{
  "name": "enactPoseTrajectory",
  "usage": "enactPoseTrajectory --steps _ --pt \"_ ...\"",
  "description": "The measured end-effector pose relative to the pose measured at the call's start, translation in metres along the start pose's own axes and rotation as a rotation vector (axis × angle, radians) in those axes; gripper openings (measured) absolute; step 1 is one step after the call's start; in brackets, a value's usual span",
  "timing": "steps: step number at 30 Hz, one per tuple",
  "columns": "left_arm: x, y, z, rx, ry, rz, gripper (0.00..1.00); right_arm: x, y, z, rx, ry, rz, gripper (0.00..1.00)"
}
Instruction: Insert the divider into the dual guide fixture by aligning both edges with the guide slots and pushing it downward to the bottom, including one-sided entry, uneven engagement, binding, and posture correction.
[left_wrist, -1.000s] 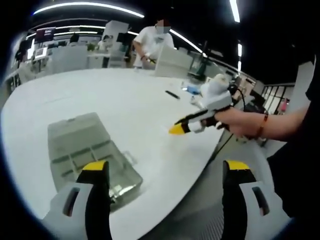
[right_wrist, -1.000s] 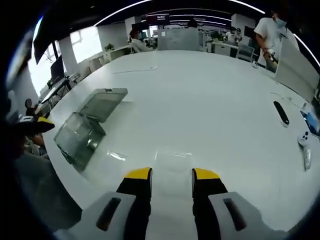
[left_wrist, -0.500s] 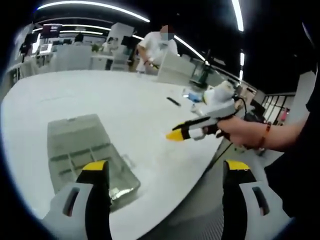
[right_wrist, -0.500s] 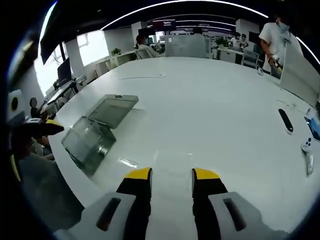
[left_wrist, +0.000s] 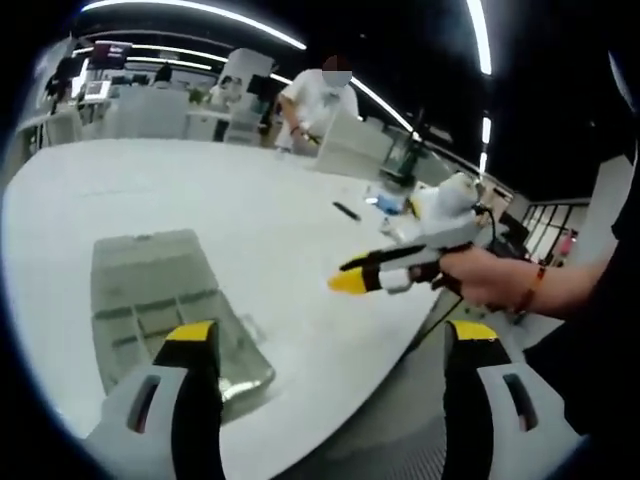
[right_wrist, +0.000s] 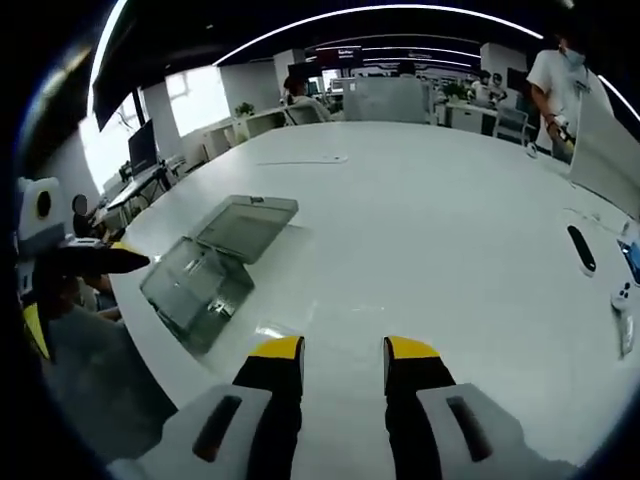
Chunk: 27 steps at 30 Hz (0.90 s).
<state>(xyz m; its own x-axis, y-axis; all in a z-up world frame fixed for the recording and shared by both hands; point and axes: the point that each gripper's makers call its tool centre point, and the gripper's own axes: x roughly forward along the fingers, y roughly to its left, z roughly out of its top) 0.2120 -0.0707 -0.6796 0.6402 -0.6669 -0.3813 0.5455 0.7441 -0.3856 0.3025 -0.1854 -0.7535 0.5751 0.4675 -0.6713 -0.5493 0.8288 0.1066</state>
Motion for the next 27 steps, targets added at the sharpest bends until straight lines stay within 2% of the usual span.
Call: enactPoseTrajectory --steps 11,15,22,27 --pt "0.0 0.001 0.0 -0.024 0.002 0.001 0.88 0.0 0.018 0.006 -0.022 -0.016 0.041 0.27" --pt "0.0 0.002 -0.001 -0.006 0.011 0.01 0.88 -0.001 0.022 0.01 -0.041 -0.025 0.053 0.27" --pt "0.0 0.003 0.003 -0.02 -0.007 0.007 0.87 -0.005 0.031 0.016 -0.049 -0.045 0.069 0.27" --pt "0.0 0.008 0.003 -0.013 -0.007 0.028 0.87 -0.004 0.038 0.014 -0.073 -0.036 0.085 0.27"
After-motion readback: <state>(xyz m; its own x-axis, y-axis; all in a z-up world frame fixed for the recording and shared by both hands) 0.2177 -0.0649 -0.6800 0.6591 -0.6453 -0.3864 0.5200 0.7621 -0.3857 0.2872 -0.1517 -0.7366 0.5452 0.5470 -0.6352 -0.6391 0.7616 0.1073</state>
